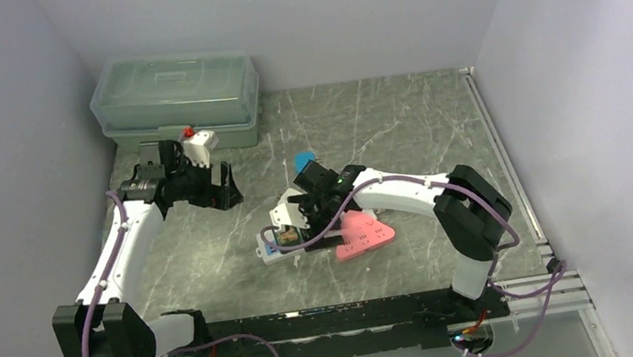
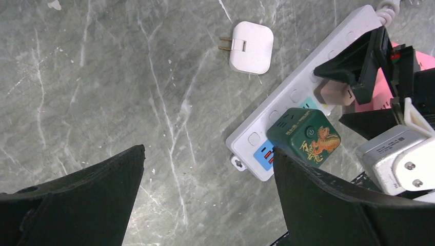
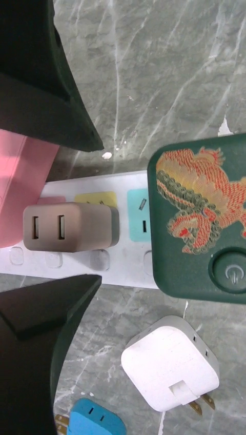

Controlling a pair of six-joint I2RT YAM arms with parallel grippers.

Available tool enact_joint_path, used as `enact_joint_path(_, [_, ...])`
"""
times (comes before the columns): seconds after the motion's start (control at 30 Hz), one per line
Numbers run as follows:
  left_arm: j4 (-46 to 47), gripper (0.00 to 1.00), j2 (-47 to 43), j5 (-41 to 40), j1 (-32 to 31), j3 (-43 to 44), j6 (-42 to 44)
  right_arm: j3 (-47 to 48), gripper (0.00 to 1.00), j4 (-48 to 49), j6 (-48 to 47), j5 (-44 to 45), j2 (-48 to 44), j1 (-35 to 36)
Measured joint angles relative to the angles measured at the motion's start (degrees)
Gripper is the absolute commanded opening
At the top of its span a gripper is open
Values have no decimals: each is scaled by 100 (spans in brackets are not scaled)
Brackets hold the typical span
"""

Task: Insert the plug
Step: Insert the plug into the socket, then pick up the plug from the center of the board.

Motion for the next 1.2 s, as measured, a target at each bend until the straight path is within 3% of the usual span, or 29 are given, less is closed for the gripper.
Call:
enact_joint_path(0.37, [-192, 100, 243, 120, 0, 404, 81, 466, 100, -87, 254, -2, -514, -125])
enact_joint_path(0.47, [-214, 100, 321, 160, 0, 527, 118, 551, 100, 345, 883, 83, -894, -289])
enact_joint_path(0.63, [-378, 100, 505, 214, 0, 868, 326, 636, 100, 1421, 2686, 831, -1283, -789])
enact_joint_path(0.87, [-501, 100, 758, 304, 11, 1228, 590, 1578, 100, 1862, 4599, 1611, -199, -1722])
enact_joint_path(1.03, [-649, 100, 1016, 308, 44, 1244, 710, 1858, 100, 1867, 5219, 2234, 686, -1530])
enact_joint_path(1.2, [-686, 100, 1123, 308, 114, 1244, 754, 2072, 100, 1871, 5265, 2612, 1233, -992])
